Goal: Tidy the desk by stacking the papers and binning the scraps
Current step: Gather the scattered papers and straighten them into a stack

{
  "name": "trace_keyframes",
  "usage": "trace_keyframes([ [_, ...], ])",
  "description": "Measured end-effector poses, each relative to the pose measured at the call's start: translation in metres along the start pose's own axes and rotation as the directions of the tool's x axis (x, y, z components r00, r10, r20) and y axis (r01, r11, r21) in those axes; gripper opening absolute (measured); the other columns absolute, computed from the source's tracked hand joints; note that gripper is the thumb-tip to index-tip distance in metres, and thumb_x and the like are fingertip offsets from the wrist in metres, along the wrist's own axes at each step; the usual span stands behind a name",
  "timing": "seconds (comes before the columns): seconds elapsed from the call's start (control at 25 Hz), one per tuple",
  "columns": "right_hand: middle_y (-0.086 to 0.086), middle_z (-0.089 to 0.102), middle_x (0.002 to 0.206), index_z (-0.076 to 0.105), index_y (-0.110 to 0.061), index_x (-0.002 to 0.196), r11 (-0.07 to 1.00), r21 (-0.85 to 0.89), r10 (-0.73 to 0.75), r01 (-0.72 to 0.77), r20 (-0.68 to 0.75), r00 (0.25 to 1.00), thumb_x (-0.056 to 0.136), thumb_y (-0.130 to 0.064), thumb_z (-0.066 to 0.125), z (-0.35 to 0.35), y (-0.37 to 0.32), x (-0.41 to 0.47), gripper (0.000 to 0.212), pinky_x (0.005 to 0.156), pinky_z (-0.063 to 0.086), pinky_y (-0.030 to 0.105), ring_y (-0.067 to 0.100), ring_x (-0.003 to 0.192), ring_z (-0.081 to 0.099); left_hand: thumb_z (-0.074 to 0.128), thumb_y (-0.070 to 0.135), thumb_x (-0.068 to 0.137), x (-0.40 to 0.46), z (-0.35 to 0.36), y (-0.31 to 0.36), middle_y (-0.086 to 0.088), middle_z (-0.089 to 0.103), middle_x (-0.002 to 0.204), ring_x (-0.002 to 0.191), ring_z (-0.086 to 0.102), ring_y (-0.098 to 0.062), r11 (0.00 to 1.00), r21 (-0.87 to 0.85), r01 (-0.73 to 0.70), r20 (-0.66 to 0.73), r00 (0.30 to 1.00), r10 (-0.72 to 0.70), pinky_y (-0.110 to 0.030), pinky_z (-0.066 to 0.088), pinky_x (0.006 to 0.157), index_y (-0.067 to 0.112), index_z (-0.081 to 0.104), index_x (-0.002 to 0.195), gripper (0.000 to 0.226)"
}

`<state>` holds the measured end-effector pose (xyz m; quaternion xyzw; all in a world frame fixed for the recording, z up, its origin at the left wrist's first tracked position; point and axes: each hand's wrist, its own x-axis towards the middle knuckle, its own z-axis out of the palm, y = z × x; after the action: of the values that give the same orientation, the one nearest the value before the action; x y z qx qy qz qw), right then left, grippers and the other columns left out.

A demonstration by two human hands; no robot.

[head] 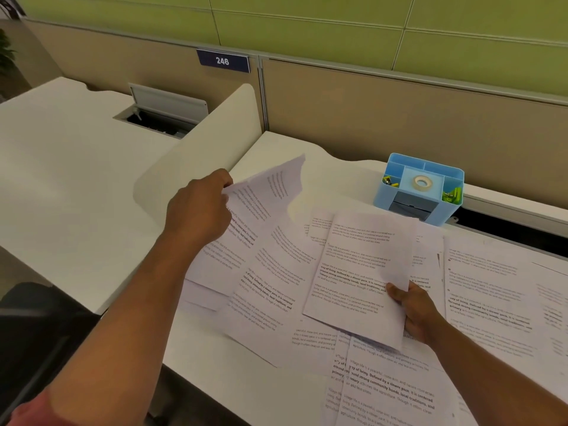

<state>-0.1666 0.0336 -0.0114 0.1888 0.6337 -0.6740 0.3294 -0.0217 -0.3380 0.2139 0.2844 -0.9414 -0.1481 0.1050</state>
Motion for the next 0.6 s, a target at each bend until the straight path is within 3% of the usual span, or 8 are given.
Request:
trace_keyframes([
  [0.2, 0.017, 0.071, 0.120, 0.057, -0.009, 0.134, 1.000, -0.024, -0.013, 0.013, -0.022, 1.000, 0.100, -0.009, 0.059, 0.001, 0.001, -0.001, 0.034, 0.093, 0.053, 0.064, 0.041, 0.108, 0.068, 0.058, 0.014, 0.099, -0.001, -0.010, 0.009, -0.009, 0.067, 0.099, 0.070, 0.052, -0.020, 0.998, 0.051, -0.040, -0.062, 0.997, 0.043, -0.032, 0.039, 0.061, 0.014, 0.056, 0.125, 0.026],
  [0.32, 0.016, 0.071, 0.119, 0.059, -0.011, 0.131, 1.000, -0.025, -0.011, 0.010, -0.017, 1.000, 0.100, -0.009, 0.058, 0.004, -0.001, -0.004, 0.030, 0.091, 0.054, 0.063, 0.041, 0.106, 0.068, 0.057, 0.017, 0.100, 0.000, -0.015, 0.012, 0.000, 0.059, 0.094, 0.068, 0.051, -0.016, 0.999, 0.016, -0.050, -0.081, 0.995, 0.051, -0.029, 0.038, 0.059, 0.016, 0.056, 0.120, 0.019],
  [0.44, 0.016, 0.072, 0.118, 0.060, -0.011, 0.128, 1.000, -0.017, -0.018, 0.018, -0.007, 1.000, 0.100, -0.008, 0.059, 0.008, -0.001, -0.008, 0.029, 0.090, 0.055, 0.061, 0.040, 0.106, 0.069, 0.059, 0.018, 0.101, 0.007, -0.007, 0.012, 0.003, 0.065, 0.107, 0.086, 0.064, -0.019, 0.956, -0.293, 0.017, 0.012, 1.000, -0.014, -0.035, 0.054, 0.074, 0.019, 0.059, 0.119, 0.019],
  [0.52, 0.014, 0.072, 0.119, 0.062, -0.014, 0.126, 0.999, 0.018, -0.026, 0.026, 0.010, 1.000, 0.099, -0.008, 0.059, 0.011, -0.001, -0.012, 0.028, 0.088, 0.057, 0.058, 0.038, 0.107, 0.069, 0.063, 0.012, 0.099, 0.011, 0.009, 0.009, 0.001, 0.070, 0.113, 0.095, 0.069, -0.020, 0.805, -0.582, 0.119, 0.112, 0.992, -0.066, -0.033, 0.057, 0.081, 0.017, 0.062, 0.122, 0.024],
  [0.6, 0.012, 0.073, 0.120, 0.062, -0.016, 0.126, 0.997, 0.052, -0.054, 0.051, 0.051, 0.997, 0.099, -0.007, 0.059, 0.014, -0.004, -0.024, 0.029, 0.086, 0.059, 0.055, 0.036, 0.107, 0.070, 0.064, 0.005, 0.097, 0.008, 0.035, 0.007, -0.005, 0.073, 0.115, 0.098, 0.072, -0.022, 0.625, -0.736, 0.259, 0.249, 0.963, -0.105, -0.037, 0.059, 0.085, 0.014, 0.064, 0.121, 0.026],
])
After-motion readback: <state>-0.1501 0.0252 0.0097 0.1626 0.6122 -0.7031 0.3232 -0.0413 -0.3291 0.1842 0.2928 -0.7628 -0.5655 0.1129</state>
